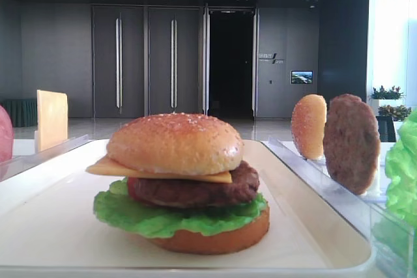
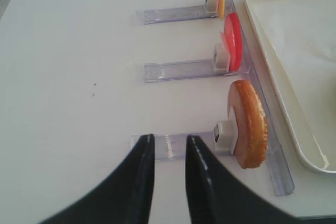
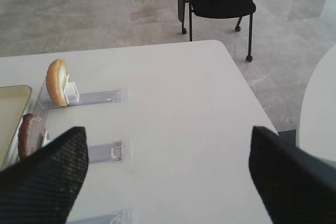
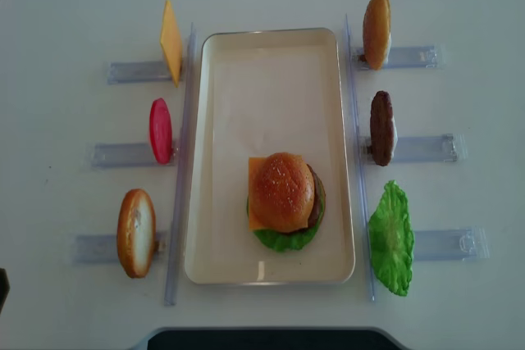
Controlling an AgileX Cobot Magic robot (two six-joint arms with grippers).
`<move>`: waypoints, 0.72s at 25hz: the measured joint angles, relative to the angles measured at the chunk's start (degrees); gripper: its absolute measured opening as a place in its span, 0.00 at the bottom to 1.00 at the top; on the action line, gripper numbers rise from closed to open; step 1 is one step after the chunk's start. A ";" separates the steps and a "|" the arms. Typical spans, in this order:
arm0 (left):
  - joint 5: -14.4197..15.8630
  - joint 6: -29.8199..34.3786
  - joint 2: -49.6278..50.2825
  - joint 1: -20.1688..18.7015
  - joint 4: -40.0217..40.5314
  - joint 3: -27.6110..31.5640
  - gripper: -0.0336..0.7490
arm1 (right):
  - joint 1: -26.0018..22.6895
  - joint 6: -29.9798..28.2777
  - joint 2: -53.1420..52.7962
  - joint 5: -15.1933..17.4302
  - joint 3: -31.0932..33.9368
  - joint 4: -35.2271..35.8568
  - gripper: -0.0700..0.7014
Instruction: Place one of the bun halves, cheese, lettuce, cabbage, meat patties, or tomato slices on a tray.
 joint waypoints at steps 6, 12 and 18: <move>0.00 0.00 0.00 0.00 0.05 0.00 0.24 | 0.00 -0.27 -0.80 2.34 2.70 0.00 0.85; 0.00 0.00 0.00 0.00 0.05 0.00 0.24 | 0.00 -0.38 -0.91 4.23 7.58 1.15 0.85; 0.00 0.00 0.00 0.00 0.05 0.00 0.24 | 0.00 -0.85 -0.91 4.89 8.42 1.16 0.85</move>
